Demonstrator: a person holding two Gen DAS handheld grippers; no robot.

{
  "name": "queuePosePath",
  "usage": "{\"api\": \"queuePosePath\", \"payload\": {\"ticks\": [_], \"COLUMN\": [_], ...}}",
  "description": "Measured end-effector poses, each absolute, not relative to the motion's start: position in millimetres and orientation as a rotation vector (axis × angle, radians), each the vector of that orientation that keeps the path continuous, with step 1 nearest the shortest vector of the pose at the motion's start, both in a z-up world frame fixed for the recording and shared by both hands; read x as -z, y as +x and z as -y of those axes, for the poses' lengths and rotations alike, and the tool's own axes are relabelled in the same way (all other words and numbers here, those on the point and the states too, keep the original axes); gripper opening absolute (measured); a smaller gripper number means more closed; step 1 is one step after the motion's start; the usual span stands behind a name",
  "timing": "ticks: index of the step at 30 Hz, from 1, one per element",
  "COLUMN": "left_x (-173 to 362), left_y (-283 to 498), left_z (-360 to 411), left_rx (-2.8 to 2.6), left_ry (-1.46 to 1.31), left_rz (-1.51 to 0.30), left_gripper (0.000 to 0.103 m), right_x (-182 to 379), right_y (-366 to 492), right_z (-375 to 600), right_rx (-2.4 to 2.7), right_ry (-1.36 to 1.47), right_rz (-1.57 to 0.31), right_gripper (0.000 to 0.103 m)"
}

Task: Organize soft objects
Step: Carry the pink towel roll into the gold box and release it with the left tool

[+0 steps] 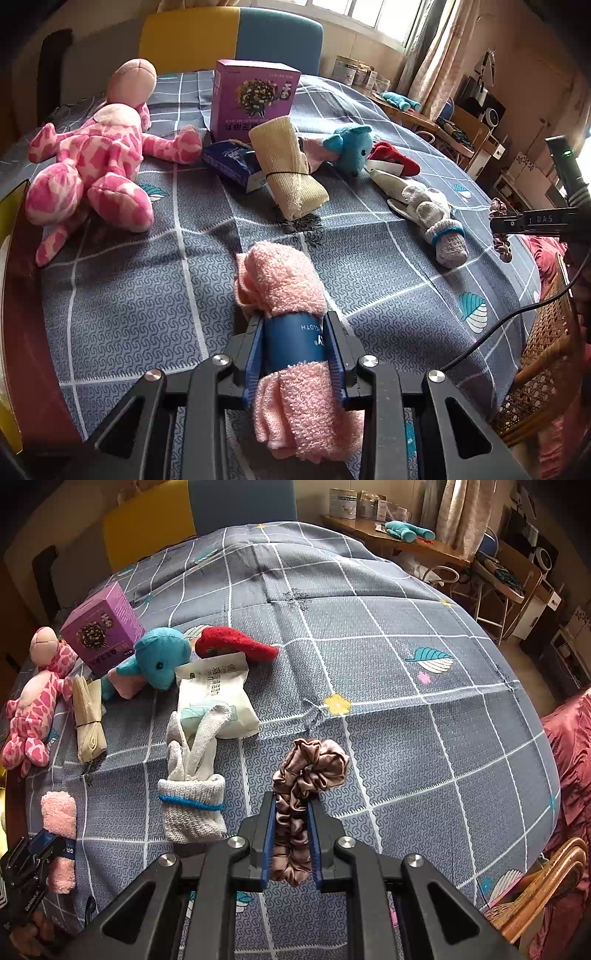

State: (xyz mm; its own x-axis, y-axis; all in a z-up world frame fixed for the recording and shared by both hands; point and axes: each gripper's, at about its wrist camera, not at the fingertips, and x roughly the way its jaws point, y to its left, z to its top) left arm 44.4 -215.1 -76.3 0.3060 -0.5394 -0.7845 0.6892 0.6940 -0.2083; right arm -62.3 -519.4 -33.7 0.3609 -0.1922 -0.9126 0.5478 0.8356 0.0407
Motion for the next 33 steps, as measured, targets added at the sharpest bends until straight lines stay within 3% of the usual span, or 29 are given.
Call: {"api": "queuePosePath", "payload": {"ticks": [18, 33], "left_x": [-11, -11], "left_y": [41, 59], "left_z": [135, 14], "left_rx": [0.741, 0.497], "left_ry": [0.036, -0.066], "left_rz": [-0.758, -0.791], "left_gripper": [0.03, 0.03], "right_x": [3, 28], "right_y": [-9, 5], "right_z": [361, 240], "right_rx": [0.161, -0.048], "right_ry": [0.333, 0.231], "right_rz": [-0.865, -0.88], "right_gripper": [0.015, 0.015]}}
